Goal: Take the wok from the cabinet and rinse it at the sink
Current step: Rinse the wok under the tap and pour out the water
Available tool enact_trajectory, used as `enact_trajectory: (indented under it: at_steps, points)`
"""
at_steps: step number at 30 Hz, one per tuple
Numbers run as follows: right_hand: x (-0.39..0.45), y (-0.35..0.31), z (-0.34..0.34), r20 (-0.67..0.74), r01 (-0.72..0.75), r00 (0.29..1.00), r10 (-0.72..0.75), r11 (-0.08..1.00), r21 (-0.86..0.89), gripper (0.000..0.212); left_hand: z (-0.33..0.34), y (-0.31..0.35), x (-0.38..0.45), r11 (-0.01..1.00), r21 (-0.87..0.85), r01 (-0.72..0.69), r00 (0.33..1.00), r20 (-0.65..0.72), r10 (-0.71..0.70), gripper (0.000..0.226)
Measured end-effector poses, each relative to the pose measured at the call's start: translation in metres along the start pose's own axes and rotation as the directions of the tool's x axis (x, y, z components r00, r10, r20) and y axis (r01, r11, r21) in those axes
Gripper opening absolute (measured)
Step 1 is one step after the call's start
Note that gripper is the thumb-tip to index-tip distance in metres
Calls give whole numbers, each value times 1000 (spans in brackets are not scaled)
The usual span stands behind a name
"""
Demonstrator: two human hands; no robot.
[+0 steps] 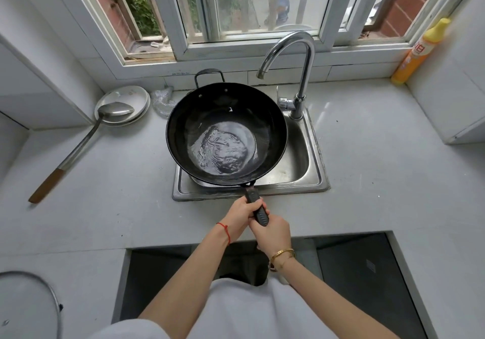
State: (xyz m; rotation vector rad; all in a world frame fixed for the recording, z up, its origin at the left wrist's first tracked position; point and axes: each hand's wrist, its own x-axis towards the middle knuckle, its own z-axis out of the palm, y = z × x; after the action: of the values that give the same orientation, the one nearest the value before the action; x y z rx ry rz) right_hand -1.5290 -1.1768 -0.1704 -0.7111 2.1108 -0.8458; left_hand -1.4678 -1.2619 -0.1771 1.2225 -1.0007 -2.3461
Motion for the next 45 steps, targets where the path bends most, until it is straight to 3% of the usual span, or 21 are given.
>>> enact_trajectory:
  at_steps: [9, 17, 26, 30, 36, 45]
  points:
    - [0, -5, 2, 145, -161, 981, 132, 963, 216, 17, -5, -4, -5, 998, 59, -30, 997, -74, 34, 5]
    - [2, -12, 5, 315, -304, 933, 175, 853, 424, 12, -9, 0, -9, 974, 219, -53, 975, -199, 98, 25]
    - [3, -29, 10, 461, -388, 878, 128, 756, 528, 32, -15, 21, -24, 980, 170, -107, 983, -128, 129, 9]
    - [-1, -39, 15, 514, -411, 854, 75, 703, 581, 29, -19, 31, -34, 988, 113, -102, 987, -113, 115, 18]
    - [-7, -57, 10, 659, -501, 751, -52, 604, 619, 52, -19, 47, -45, 994, -22, -104, 993, -57, 102, 27]
    - [-16, -83, 5, 726, -593, 634, -267, 435, 678, 56, -12, 80, -67, 973, 21, -232, 973, -18, 232, 27]
